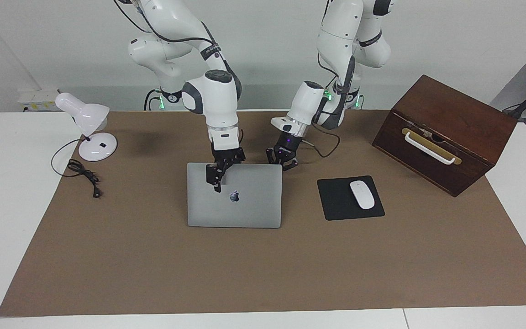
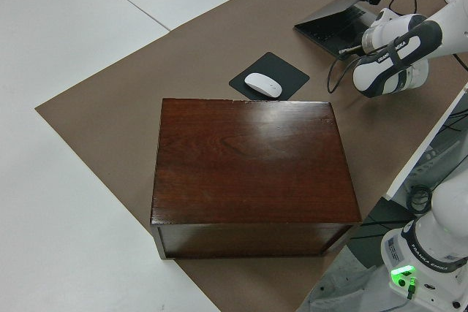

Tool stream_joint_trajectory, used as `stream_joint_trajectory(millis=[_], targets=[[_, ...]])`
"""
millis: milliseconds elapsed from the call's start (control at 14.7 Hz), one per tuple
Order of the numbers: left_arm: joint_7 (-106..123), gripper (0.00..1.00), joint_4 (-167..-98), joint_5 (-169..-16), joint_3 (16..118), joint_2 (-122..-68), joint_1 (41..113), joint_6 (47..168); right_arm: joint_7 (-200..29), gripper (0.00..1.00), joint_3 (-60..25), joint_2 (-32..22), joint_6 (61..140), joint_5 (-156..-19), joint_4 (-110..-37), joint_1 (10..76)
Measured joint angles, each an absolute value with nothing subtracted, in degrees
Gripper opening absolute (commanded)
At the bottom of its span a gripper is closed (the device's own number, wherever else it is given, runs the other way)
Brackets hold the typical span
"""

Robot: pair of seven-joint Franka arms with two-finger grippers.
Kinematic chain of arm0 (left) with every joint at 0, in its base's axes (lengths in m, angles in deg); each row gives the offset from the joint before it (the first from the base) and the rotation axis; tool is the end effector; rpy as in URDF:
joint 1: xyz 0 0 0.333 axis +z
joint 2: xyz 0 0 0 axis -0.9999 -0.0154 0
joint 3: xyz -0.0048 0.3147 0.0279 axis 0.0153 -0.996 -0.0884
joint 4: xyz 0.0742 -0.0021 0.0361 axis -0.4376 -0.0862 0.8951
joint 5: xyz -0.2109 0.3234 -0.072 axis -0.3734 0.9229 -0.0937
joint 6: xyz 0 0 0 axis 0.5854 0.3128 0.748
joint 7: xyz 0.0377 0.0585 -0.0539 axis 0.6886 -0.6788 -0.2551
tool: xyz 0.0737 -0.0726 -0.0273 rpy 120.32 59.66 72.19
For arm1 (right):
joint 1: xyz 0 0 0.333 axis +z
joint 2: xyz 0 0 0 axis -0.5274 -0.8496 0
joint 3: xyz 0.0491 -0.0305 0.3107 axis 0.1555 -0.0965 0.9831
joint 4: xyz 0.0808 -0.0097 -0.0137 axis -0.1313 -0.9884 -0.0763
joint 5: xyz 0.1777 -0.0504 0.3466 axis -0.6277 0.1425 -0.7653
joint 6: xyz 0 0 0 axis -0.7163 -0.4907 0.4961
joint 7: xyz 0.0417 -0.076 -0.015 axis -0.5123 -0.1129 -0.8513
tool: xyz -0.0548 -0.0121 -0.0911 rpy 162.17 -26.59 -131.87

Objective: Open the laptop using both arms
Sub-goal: 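Lift the laptop lid upward with the right gripper, then push the lid farther from the robot with the right gripper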

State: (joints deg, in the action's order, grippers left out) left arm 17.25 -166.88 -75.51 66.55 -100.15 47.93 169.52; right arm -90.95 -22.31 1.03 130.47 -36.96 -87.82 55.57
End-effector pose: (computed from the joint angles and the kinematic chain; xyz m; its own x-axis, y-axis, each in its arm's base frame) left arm 0.3842 -0.3443 0.2672 0.6951 -0.3107 0.6483 -0.5098 -0.8489 0.1398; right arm 0.5427 0.2708 0.3905 0.5312 0.8160 0.2279 0.7462 -0.5780 0.3304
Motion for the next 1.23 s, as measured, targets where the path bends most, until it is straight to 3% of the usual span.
stream_joint_trajectory(millis=[204, 953, 1226], targets=[[17.26, 0.00, -166.88, -75.51, 66.55, -100.16, 47.93, 169.54, -91.39, 1.00, -22.34, -0.20, 129.50, -36.96, -84.36, 54.47], [17.28, 0.00, -166.88, -75.51, 66.55, -100.17, 47.93, 169.57, -100.58, 1.00, -22.50, -7.01, 114.80, -45.03, -64.01, 50.31], [17.28, 0.00, -166.88, -75.51, 66.55, -100.18, 47.93, 169.58, -101.84, 1.00, -22.54, -9.89, 114.35, -47.01, -60.02, 47.48]])
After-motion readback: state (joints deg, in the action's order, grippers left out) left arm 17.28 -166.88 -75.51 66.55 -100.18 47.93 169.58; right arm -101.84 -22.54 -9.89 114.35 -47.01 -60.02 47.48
